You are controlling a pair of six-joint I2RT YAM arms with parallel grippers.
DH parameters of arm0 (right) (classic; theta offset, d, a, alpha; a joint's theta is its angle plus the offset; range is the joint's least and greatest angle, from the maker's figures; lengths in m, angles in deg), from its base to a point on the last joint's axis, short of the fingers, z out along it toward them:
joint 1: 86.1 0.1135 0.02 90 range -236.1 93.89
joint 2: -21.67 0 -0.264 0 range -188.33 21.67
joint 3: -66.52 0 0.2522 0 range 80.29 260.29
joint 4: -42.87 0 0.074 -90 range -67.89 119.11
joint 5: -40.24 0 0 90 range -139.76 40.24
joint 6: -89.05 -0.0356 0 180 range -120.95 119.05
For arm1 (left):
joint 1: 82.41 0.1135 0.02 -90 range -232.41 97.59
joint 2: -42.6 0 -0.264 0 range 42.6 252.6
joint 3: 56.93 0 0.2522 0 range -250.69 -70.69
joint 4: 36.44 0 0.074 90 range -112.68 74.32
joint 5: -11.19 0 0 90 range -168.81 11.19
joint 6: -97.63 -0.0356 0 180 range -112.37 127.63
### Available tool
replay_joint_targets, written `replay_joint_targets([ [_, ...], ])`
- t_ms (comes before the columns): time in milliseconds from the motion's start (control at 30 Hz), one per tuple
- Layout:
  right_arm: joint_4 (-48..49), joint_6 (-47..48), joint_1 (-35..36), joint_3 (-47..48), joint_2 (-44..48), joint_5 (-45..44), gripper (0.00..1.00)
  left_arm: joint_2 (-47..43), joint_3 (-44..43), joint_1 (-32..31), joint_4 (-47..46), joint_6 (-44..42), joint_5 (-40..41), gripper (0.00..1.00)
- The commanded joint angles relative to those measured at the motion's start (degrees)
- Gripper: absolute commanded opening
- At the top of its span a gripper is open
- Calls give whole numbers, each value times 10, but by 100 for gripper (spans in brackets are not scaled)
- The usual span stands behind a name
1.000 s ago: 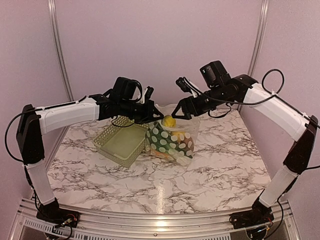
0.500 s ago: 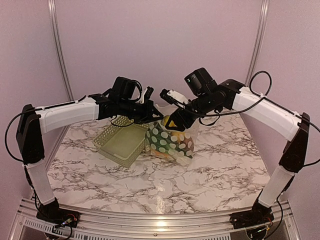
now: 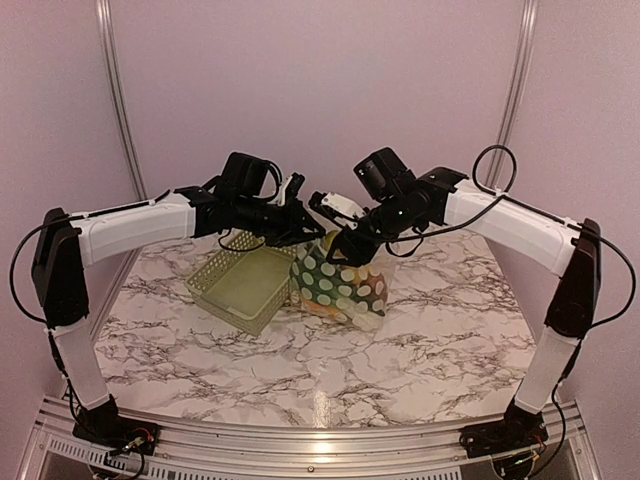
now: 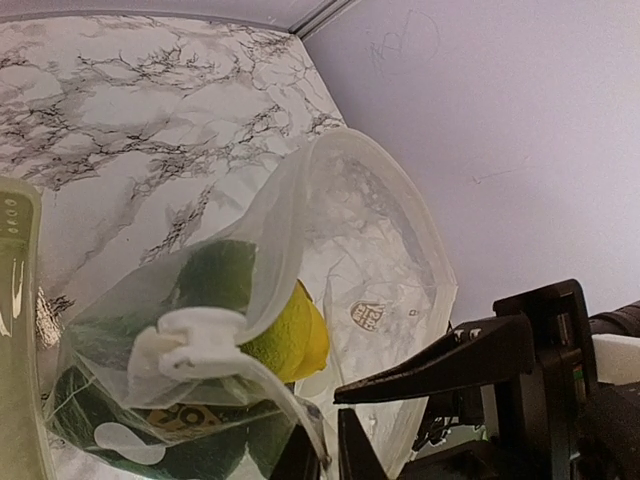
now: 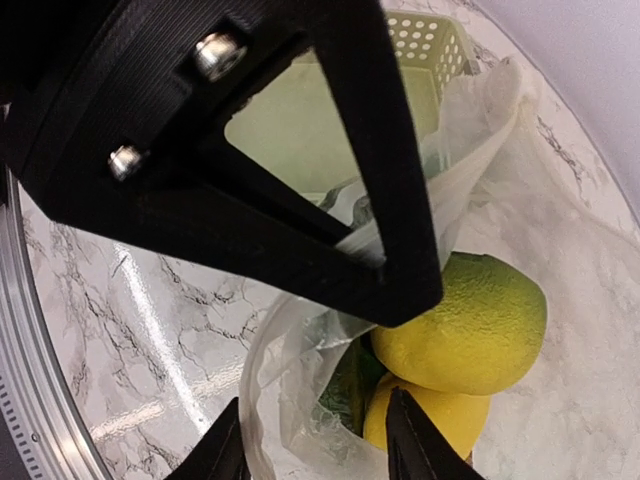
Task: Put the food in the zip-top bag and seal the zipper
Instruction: Pass from the left arm to the right
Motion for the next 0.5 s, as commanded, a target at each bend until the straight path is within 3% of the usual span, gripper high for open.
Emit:
replay_joint_targets([
  [0,19,8,10,9,-12,4,36,0,6,13,11,16,-20,11],
  [67,24,7,9,10,-17,-3,27,-5,11,19,3,21,-23,15],
  [300,34,-4,9,51,-18,-5,5,-76,75,47,-3,-14,11,49],
  [467,30,-7,9,55,1,4,2,-186,219,74,-128,-81,63,66],
])
